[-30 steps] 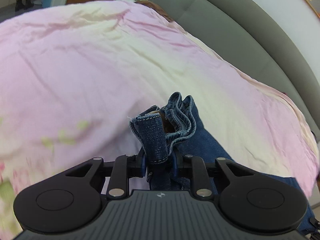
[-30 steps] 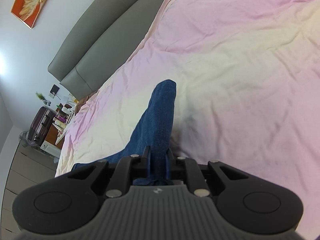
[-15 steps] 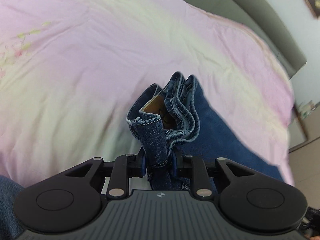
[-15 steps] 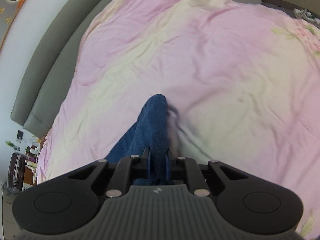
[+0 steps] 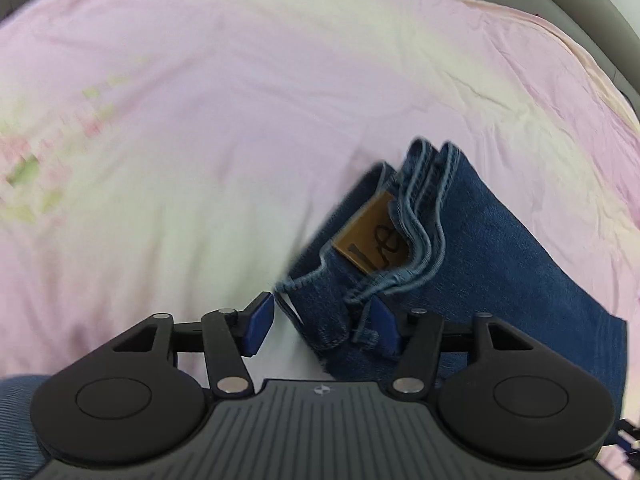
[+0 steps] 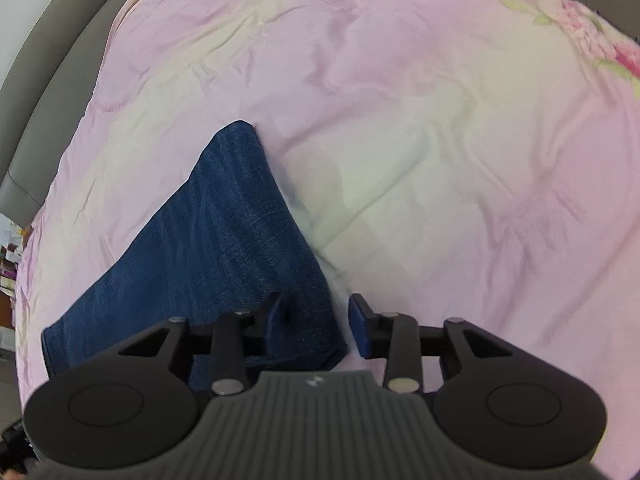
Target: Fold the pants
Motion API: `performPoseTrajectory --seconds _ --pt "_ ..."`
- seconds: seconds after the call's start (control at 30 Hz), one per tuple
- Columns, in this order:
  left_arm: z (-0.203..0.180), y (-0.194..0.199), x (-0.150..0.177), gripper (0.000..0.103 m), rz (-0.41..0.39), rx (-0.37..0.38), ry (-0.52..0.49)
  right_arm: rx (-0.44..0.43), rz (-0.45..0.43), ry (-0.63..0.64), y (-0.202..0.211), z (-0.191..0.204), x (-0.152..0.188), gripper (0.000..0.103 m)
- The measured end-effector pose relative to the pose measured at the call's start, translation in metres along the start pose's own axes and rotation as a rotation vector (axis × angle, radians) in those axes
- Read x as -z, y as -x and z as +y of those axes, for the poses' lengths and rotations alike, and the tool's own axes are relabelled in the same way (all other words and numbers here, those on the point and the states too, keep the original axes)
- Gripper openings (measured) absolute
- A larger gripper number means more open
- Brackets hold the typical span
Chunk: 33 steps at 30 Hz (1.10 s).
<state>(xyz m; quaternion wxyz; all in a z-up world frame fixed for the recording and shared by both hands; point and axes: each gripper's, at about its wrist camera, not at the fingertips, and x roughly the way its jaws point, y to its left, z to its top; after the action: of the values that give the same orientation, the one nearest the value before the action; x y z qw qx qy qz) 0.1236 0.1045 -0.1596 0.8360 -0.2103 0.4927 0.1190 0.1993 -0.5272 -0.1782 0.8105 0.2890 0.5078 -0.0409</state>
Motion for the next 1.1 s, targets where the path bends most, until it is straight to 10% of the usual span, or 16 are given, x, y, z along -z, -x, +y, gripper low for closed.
performPoseTrajectory --seconds 0.13,0.4,0.57,0.73,0.93,1.1 --pt "-0.016 0.031 -0.001 0.063 -0.128 0.016 -0.109 0.005 -0.012 0.102 0.010 0.004 -0.005 0.045" --pt "-0.089 0.005 0.007 0.057 -0.090 0.211 -0.377 -0.032 0.037 0.178 -0.014 0.019 -0.025 0.047" --pt "-0.099 -0.046 0.003 0.051 0.000 0.189 -0.431 -0.034 0.070 0.166 -0.038 0.018 -0.043 0.047" --pt "-0.075 -0.073 -0.012 0.019 0.040 0.187 -0.338 -0.122 0.123 0.109 -0.054 0.015 -0.054 0.044" --pt "-0.081 -0.058 -0.012 0.020 0.031 0.212 -0.358 -0.158 0.187 0.040 -0.077 0.005 -0.061 0.041" --pt "-0.111 -0.028 -0.003 0.021 0.023 0.405 -0.532 -0.156 0.201 0.064 -0.077 0.006 -0.062 0.024"
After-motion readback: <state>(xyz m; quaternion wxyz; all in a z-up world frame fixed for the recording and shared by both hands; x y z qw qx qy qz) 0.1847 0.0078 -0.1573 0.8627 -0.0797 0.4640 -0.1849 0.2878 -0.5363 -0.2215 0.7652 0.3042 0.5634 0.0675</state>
